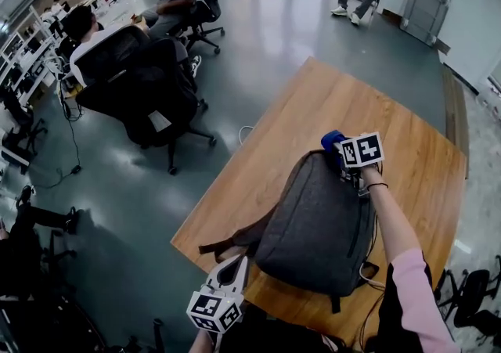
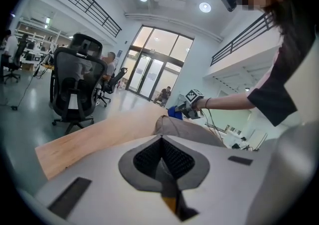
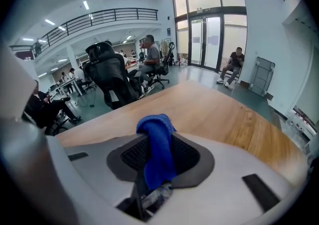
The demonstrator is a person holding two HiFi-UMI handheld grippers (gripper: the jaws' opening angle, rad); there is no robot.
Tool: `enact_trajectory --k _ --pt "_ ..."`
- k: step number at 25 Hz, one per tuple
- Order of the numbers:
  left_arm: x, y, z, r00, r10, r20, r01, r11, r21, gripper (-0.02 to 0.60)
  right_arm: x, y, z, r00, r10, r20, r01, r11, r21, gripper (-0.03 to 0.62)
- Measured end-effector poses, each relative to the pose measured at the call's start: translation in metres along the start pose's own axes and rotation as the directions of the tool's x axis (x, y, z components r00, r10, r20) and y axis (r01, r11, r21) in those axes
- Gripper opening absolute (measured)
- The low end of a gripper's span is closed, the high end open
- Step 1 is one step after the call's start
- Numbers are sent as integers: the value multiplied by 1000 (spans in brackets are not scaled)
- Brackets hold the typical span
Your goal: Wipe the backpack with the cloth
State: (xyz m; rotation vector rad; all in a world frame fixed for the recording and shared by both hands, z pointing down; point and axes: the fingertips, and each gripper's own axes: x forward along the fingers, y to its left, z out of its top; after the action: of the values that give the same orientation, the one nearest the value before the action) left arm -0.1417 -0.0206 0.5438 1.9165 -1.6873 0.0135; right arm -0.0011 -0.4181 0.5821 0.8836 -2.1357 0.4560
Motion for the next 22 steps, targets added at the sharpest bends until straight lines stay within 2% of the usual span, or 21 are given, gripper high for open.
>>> enact_trajectory --k 5,14,22 --pt "-8 12 4 1000 17 17 -17 1000 -13 -2 7 27 18 999 34 0 -34 997 -65 117" --pt "-22 29 3 998 46 37 -44 998 -33 -2 5 50 43 999 45 25 -42 995 -94 117" --pt "-35 34 7 997 54 59 -51 998 -42 -2 -1 92 23 995 101 -20 -103 985 -138 117"
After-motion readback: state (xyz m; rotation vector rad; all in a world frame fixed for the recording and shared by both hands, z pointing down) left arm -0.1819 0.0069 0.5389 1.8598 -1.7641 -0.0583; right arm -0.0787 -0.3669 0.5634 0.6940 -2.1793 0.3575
